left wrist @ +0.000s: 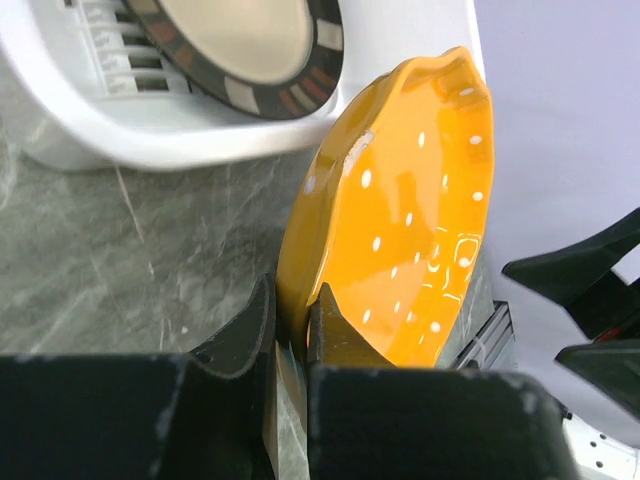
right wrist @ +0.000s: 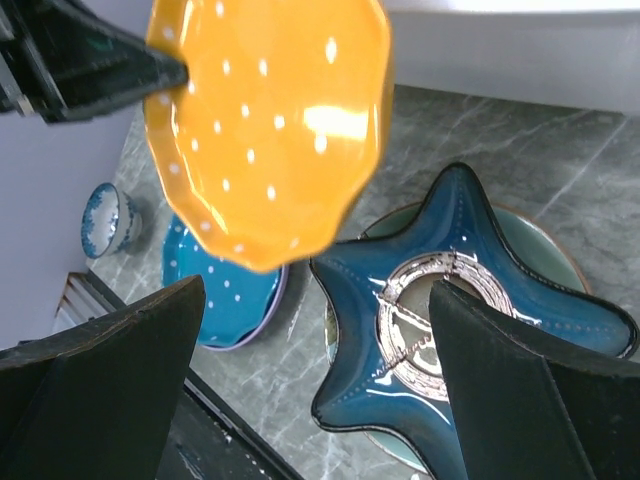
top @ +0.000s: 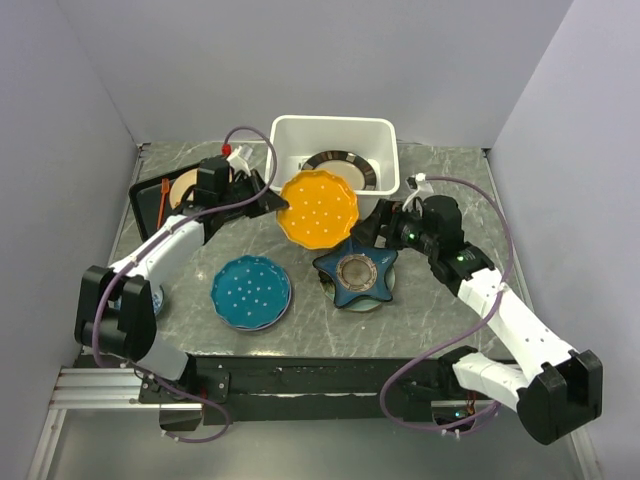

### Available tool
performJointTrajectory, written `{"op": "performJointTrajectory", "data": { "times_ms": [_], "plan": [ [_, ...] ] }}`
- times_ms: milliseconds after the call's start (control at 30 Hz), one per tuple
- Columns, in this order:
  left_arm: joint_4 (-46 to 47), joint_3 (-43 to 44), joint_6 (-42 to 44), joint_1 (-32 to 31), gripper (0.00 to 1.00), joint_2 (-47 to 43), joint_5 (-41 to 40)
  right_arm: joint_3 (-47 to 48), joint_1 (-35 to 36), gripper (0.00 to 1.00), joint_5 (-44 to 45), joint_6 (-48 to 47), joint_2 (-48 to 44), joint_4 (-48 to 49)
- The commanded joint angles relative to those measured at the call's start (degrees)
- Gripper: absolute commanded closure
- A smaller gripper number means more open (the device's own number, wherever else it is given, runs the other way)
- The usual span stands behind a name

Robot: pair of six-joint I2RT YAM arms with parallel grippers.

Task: Place the plates into the plastic bin on the countertop
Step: Place the plate in the plastic bin.

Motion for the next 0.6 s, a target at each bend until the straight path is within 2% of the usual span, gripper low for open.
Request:
{"op": "performJointTrajectory", "data": {
  "times_ms": [0, 300, 567],
  "plan": [
    [8.9, 6.8, -3.1, -0.2, 0.99, 2.1, 3.8, -2.7, -0.6, 0.0, 0.3, -0.2, -3.7, 0.7],
    [10.6, 12.6, -4.2, -0.3, 0.99, 7.4, 5.7, -5.7, -0.9, 0.0, 4.2, -0.4, -9.9, -3.4],
    [8.6, 18.1, -3.2, -0.3, 0.99, 9.3, 4.7, -7.8, -1.0, 0.0, 4.3, -0.2, -12.2, -4.0]
  ]
}}
